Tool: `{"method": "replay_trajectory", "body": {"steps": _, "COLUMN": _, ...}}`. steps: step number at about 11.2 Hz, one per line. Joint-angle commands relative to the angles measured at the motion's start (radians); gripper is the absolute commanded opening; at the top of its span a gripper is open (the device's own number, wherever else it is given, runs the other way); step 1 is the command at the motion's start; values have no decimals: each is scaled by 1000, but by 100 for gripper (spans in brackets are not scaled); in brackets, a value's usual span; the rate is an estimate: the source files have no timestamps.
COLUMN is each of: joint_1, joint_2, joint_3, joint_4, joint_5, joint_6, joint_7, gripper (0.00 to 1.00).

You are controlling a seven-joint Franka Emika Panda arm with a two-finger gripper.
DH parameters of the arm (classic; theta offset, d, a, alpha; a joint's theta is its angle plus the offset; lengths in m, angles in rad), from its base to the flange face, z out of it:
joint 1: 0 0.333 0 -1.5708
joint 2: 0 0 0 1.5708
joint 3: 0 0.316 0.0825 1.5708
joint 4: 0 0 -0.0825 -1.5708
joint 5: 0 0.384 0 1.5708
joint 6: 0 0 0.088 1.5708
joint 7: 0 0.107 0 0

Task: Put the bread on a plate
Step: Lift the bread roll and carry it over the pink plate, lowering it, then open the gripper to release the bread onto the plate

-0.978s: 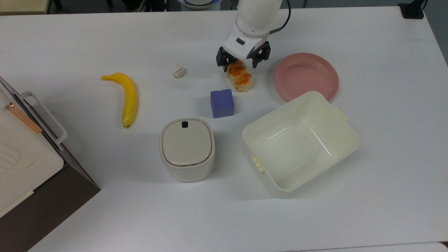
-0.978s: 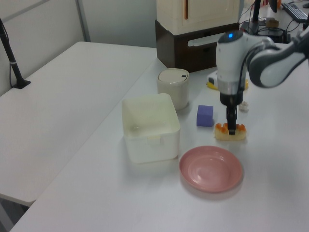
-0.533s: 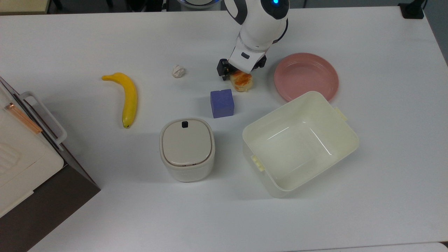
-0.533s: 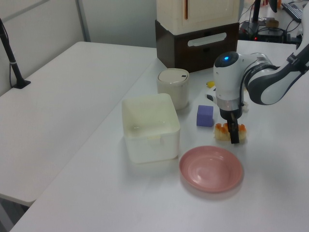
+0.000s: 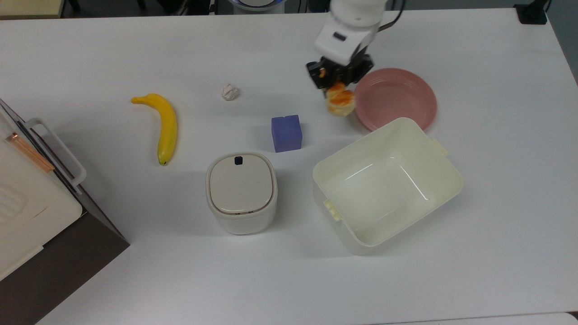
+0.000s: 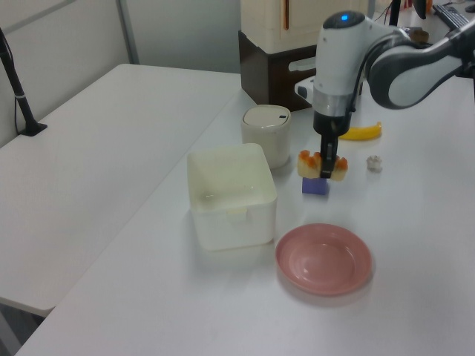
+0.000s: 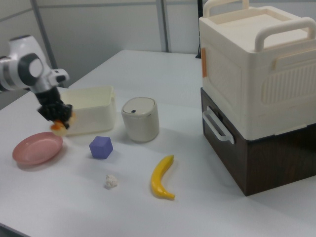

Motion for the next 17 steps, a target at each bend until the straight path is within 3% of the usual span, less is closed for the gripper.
{"method": "replay_trajectory", "body": {"steps": 1, "joint_1": 107, "joint_2": 67, "joint_3": 48, "joint_4": 82, "joint_5": 17, "joint_6": -42, "joint_7": 212, "gripper": 31}}
{"method": "replay_trajectory", "body": {"steps": 3, "joint_1": 186, "joint_2": 133, "joint_3": 45, "joint_4": 97, "joint_5": 15, "joint_6": -37, "joint_7": 305, "gripper": 33}}
{"method": "replay_trajectory", "body": {"steps": 5, "joint_1": 213, "joint_2": 194, "joint_3": 47, "joint_4": 117, "joint_5": 14, "joint_6": -37, "joint_7": 353, "gripper": 43}}
{"method": "replay_trajectory", "body": {"steps": 6, "joint_1": 208, "joint_2": 198, "joint_3": 45, "joint_4": 119, "joint_5": 17, "joint_6": -37, "joint_7": 357, "gripper": 75}}
{"method": "replay_trajectory", "body": {"steps": 7, "joint_1": 205, "joint_2": 195, "joint_3": 45, "joint_4": 140, "joint_5": 8, "joint_6": -42, "joint_7": 385, "gripper": 100}}
{"method": "replay_trajectory", "body": {"steps": 12, "joint_1": 138, "joint_2": 86, "joint_3": 50, "joint_4": 145, "joint_5": -37, "joint_6": -235, "joint_7": 295, "gripper": 100}}
{"method": "replay_trajectory", "body": {"steps": 13, "joint_1": 91, "joint_2": 29, "joint_3": 62, "joint_4": 143, "joint_5": -31, "joint_6": -296, "joint_7": 259, "gripper": 100}}
{"method": "replay_trajectory", "body": {"steps": 15, "joint_1": -90, "joint_2": -60, "joint_3": 114, "joint_4": 145, "joint_5": -22, "joint_6": -387, "joint_7": 155, "gripper": 100}}
{"method": "replay_trajectory", "body": {"steps": 17, "joint_1": -230, "joint_2": -94, "joint_3": 85, "joint_4": 156, "joint_5": 18, "joint_6": -407, "joint_7": -16, "gripper": 100}}
